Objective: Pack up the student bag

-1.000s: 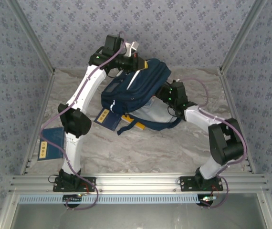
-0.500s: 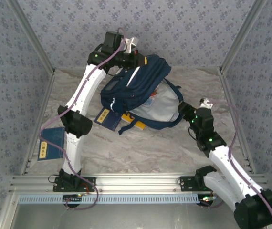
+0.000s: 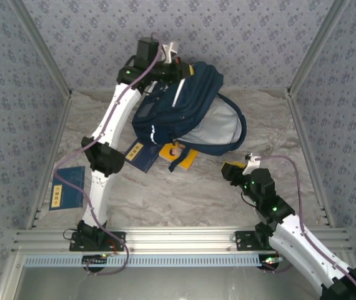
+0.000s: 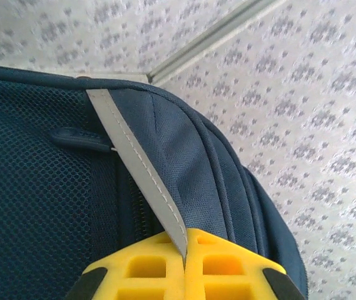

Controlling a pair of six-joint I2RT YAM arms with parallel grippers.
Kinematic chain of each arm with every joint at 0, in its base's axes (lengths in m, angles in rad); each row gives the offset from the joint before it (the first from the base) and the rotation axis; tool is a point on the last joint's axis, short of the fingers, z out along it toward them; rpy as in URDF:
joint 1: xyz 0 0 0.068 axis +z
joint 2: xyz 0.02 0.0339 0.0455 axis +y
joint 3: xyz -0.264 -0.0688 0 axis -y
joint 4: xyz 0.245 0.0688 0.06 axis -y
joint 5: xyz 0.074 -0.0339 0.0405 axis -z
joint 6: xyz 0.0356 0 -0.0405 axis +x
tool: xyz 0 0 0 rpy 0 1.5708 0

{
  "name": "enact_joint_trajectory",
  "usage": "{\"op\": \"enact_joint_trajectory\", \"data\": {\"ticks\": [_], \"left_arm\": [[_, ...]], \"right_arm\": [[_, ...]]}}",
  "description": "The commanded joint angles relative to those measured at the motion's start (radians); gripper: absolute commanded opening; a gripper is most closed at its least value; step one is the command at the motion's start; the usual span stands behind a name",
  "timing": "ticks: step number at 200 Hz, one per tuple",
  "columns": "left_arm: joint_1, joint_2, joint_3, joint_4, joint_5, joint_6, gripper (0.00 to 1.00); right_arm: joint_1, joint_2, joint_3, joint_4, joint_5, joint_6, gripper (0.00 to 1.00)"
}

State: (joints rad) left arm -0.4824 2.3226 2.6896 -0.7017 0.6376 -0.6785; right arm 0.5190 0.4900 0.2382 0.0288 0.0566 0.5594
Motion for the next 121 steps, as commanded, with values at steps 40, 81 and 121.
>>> {"op": "enact_joint_trajectory", "data": {"ticks": [40, 81, 121], "left_arm": [[-0.204, 0.074, 0.07, -0.032, 0.063, 0.168, 0.0], [-0.226, 0.086, 0.049, -0.132, 0.049, 0.235, 0.2], [-0.223, -0.034, 0.008, -0.247, -0.025, 0.31, 0.49]], "right_arm": [[0.11, -0.271, 0.067, -0.464, 0.453, 0.124, 0.5], [0.11, -0.305, 0.191, -0.626, 0.609, 0.092, 0.64], [0.11, -0.288, 0.276, -0.637, 0.59, -0.005, 0.66]]}}
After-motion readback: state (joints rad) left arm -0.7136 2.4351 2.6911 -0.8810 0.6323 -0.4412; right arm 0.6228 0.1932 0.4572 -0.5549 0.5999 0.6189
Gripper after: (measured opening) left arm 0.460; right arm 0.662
